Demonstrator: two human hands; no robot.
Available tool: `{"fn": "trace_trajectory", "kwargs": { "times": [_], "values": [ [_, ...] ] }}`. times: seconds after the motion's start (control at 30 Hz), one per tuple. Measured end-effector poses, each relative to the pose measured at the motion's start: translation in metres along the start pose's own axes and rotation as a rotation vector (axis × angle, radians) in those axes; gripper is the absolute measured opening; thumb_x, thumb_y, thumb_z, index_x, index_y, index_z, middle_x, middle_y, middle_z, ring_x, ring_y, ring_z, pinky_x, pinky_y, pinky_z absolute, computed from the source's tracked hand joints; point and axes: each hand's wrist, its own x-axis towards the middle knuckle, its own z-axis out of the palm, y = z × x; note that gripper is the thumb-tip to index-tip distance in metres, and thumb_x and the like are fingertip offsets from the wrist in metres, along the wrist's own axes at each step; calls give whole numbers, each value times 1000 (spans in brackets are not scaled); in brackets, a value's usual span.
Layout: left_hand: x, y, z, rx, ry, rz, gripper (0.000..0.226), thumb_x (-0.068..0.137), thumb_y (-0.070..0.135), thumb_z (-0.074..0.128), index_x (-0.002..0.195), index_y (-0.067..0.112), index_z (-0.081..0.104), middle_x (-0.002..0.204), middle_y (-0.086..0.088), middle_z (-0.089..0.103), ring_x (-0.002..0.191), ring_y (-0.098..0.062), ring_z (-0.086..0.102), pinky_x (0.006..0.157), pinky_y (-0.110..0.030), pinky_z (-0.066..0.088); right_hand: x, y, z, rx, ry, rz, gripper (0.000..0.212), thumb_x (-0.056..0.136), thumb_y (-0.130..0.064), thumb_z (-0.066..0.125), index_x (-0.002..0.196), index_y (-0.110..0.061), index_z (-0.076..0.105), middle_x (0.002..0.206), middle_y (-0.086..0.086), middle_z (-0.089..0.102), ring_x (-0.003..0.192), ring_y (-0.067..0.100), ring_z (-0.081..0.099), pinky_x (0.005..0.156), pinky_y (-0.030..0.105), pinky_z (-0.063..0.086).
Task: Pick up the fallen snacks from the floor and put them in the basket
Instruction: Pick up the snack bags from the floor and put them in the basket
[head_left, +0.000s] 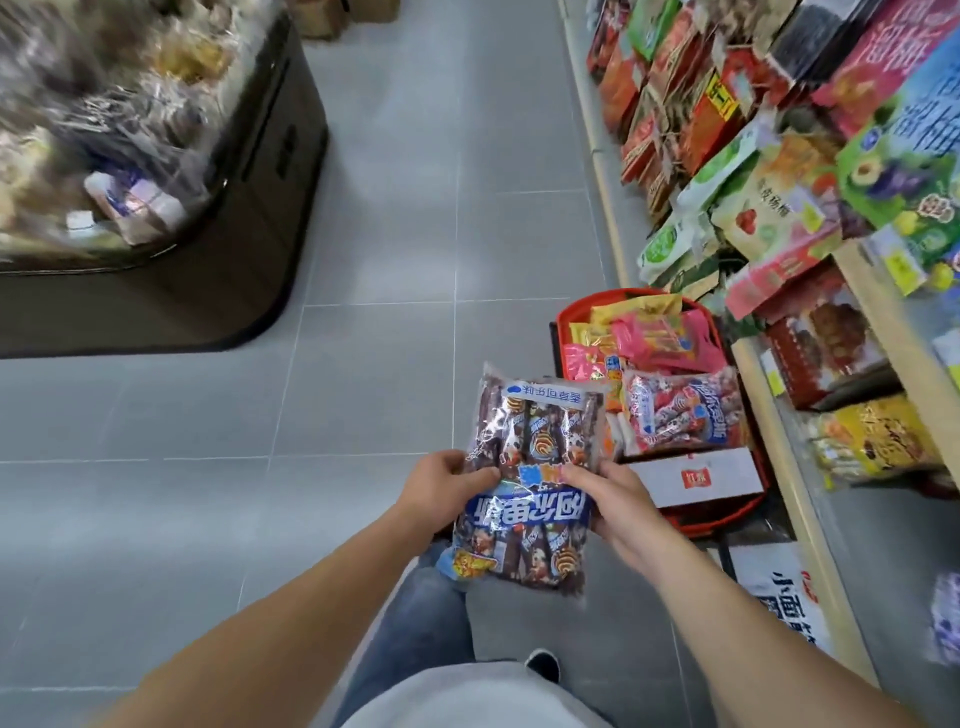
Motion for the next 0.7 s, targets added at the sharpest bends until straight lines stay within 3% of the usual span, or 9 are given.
{"fn": "trace_trajectory", "kwargs": {
  "times": [0.23, 0.33, 0.4, 0.6, 0.7],
  "values": [
    [124, 91, -53, 82, -102, -54, 28, 84, 26, 76, 102, 8, 64, 90, -6, 77, 78, -19, 75, 73, -38, 61, 94, -82, 38, 74, 87, 39, 17, 92, -19, 69, 105, -9, 67, 97, 8, 78, 86, 20, 74, 78, 35, 55],
    [168, 128, -58, 163, -131, -50, 21, 84, 25, 76, 94, 9, 66, 91, -8, 77, 79, -21, 75, 76, -39, 61, 122, -107, 42, 116, 153, 39, 19, 91, -23, 70, 108, -13, 69, 98, 6, 78, 91, 23, 74, 86, 40, 57],
    [195, 153, -52, 213, -175, -52, 20, 84, 25, 76, 93, 10, 66, 91, -8, 77, 81, -23, 75, 78, -40, 61, 139, -122, 37, 159, 195, 47, 22, 91, -23, 70, 109, -12, 68, 97, 4, 78, 91, 23, 74, 89, 42, 57],
    [274, 222, -4, 427, -289, -31, 25, 84, 30, 75, 97, 10, 67, 87, -3, 77, 80, -19, 74, 81, -42, 61, 189, -155, -4, 350, 320, 47, 19, 93, -16, 68, 110, -9, 66, 93, 5, 75, 77, 15, 73, 64, 25, 54],
    [307, 254, 34, 592, -316, 25, 24, 86, 33, 70, 98, 13, 66, 88, -2, 76, 80, -17, 74, 79, -38, 60, 216, -165, -31, 419, 396, 70, 22, 93, -20, 68, 112, -10, 65, 99, 8, 76, 85, 21, 74, 74, 34, 60]
  ]
}}
